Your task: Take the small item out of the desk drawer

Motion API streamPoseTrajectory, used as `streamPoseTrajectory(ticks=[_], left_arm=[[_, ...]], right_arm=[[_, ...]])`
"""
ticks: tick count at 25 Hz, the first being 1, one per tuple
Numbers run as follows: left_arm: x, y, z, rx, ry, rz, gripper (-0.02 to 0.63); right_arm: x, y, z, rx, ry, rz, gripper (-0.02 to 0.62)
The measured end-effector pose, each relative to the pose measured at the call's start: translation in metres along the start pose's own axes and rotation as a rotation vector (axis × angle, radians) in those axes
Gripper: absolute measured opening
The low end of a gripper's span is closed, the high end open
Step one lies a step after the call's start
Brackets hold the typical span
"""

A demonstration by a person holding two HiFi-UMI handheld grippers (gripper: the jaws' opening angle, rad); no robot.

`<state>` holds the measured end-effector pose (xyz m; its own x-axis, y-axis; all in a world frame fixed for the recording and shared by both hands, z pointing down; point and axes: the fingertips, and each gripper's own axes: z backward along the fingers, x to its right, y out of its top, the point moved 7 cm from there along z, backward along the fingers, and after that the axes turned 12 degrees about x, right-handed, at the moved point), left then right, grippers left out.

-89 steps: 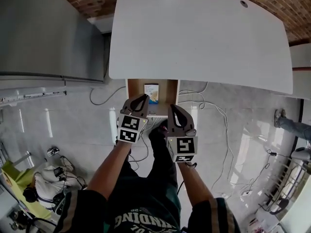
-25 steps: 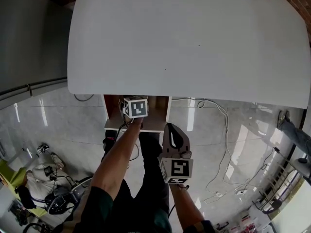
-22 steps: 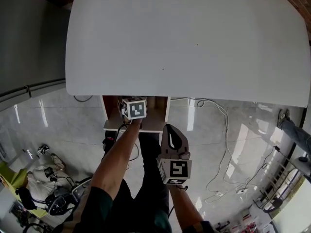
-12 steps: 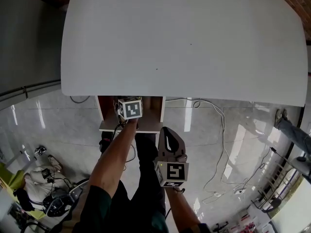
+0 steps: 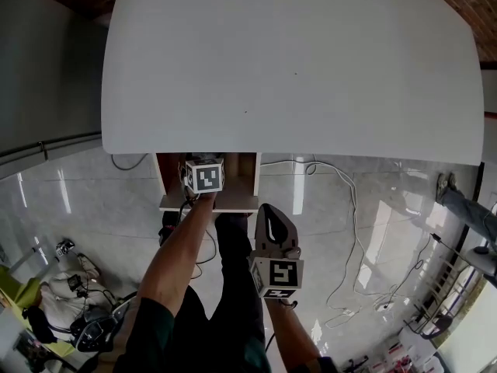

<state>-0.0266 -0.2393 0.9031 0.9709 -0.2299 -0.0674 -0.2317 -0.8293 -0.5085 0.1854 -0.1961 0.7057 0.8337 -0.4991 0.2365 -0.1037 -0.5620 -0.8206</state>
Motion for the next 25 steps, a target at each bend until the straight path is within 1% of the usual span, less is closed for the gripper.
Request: streamPoseTrajectory(ticks=[3, 6, 7, 11, 14, 17, 20, 25], left_arm=[[0.003, 0.007, 0.015, 0.033, -0.030, -0.055, 0.433], [0.007, 0.010, 0.036, 0.067, -0.080, -0.161, 0.433], [0.007, 0.012, 0.043, 0.077, -0.092, -0.185, 0.433], [0.002, 0.019, 0.069, 0.112, -0.127, -0.208, 0.433], [-0.001, 0.024, 0.091, 0.129, -0.158, -0.220, 0.433], [-0.004, 0.025, 0.117, 0.145, -0.192, -0.243, 0.433], [-0.001, 0.032, 0.141, 0.168, -0.228, -0.279, 0.433], [0.005, 0.052, 0.183, 0.214, -0.279, -0.337, 0.433]], right_arm=[[-0.006, 0.007, 0.000, 0.018, -0.002, 0.000, 0.025], [-0.015, 0.013, 0.003, 0.030, 0.000, 0.008, 0.025], [-0.018, 0.015, 0.003, 0.034, -0.001, 0.008, 0.025], [-0.029, 0.025, 0.008, 0.054, 0.009, 0.005, 0.025], [-0.037, 0.030, 0.014, 0.062, 0.022, 0.035, 0.025], [-0.047, 0.038, 0.021, 0.070, 0.028, 0.030, 0.025], [-0.046, 0.051, 0.027, 0.089, 0.032, 0.033, 0.025], [-0.048, 0.079, 0.047, 0.157, 0.041, -0.013, 0.025]])
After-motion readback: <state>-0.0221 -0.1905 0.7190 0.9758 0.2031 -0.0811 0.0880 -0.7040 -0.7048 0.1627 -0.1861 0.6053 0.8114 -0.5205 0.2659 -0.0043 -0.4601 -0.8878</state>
